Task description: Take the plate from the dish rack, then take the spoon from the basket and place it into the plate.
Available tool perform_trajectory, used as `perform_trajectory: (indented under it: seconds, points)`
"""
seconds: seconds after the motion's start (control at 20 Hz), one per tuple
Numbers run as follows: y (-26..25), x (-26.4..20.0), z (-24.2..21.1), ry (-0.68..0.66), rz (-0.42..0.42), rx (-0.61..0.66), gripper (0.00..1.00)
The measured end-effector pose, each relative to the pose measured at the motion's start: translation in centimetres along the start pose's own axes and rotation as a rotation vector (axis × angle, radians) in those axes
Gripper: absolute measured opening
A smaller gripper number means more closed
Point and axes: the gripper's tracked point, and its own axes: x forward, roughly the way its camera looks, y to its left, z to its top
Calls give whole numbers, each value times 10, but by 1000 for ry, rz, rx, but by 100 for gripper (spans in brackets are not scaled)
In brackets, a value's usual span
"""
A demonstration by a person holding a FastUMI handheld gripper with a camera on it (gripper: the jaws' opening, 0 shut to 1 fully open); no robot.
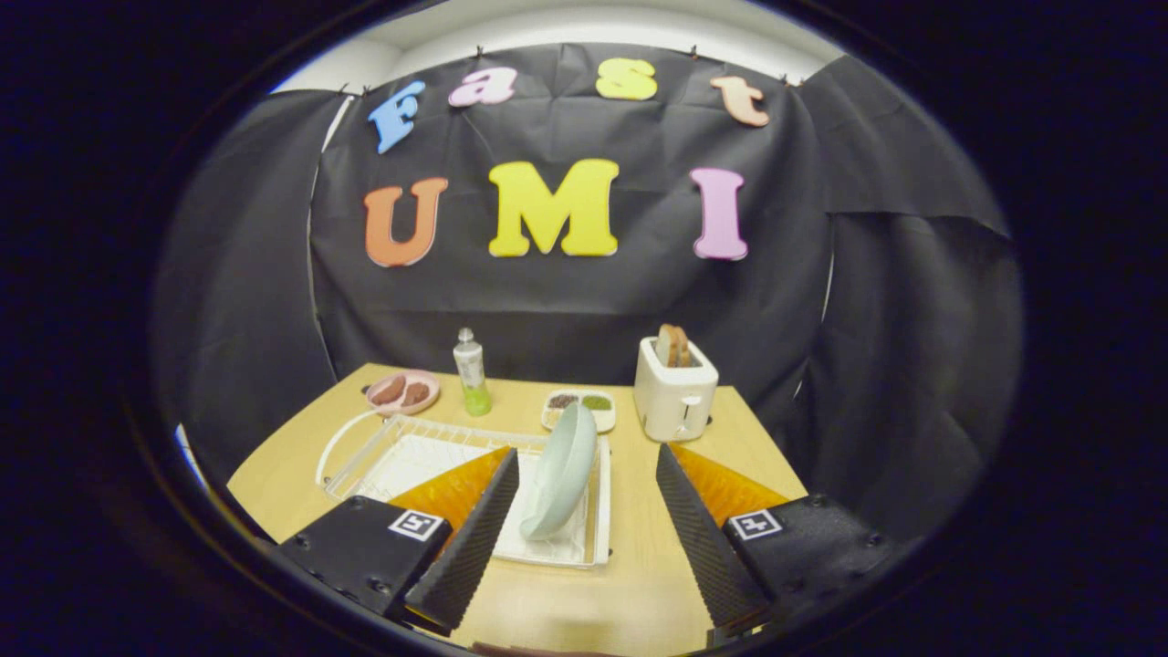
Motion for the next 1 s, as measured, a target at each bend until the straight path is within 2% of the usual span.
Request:
perform_trajectory:
  seconds: [0.3, 0.45, 0.6, 0.7, 0.8, 1.0]
  points:
    - [4, 70, 13, 235, -37, -91, 93]
    - [3, 95, 12, 364, -83, -107, 78]
    - [-1, 102, 14, 500, -173, -163, 73]
    - [4, 108, 16, 547, -198, -199, 66]
    - [1, 111, 14, 603, -268, -211, 57]
    - [0, 121, 10, 682, -349, -218, 40]
